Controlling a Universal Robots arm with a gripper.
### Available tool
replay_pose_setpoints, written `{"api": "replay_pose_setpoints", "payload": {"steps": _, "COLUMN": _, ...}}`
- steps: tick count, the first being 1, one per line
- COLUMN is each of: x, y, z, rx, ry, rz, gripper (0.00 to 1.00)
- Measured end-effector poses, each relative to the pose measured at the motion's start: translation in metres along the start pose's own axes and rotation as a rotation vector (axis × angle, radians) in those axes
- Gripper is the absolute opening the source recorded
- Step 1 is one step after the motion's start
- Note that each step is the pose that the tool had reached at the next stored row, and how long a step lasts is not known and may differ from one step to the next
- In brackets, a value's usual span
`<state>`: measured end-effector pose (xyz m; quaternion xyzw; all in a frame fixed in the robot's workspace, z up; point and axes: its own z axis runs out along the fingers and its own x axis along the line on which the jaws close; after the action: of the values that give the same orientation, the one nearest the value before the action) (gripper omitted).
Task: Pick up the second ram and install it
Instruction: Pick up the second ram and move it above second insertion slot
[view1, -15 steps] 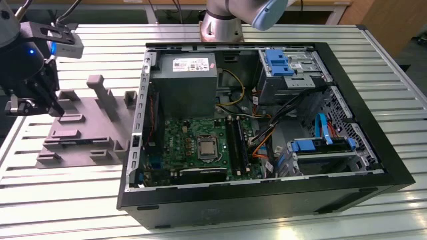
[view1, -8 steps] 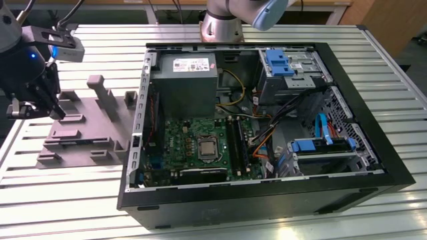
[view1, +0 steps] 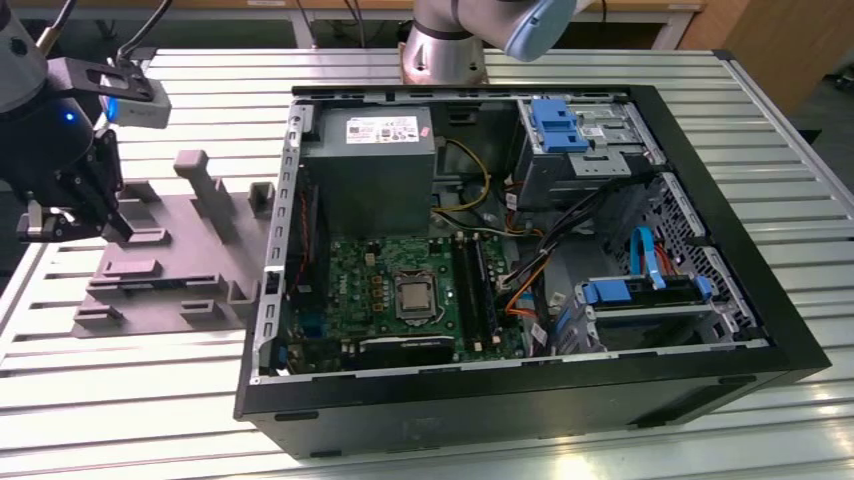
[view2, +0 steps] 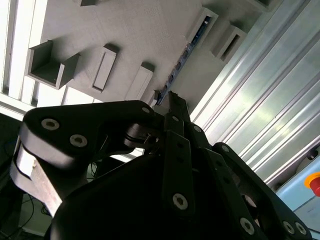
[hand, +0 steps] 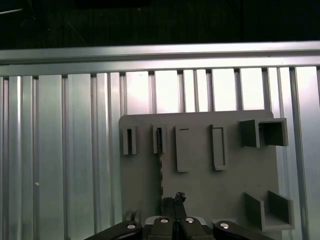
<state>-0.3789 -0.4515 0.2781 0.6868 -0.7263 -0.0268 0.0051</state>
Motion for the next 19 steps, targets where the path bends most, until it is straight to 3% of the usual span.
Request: {"api": "replay_pose_setpoints", "payload": {"steps": 19, "x": 0.0008, "y": -0.0004, "z": 0.0085, "rx": 0.0, "ry": 0.0, "rz": 0.0, "gripper": 0.11}}
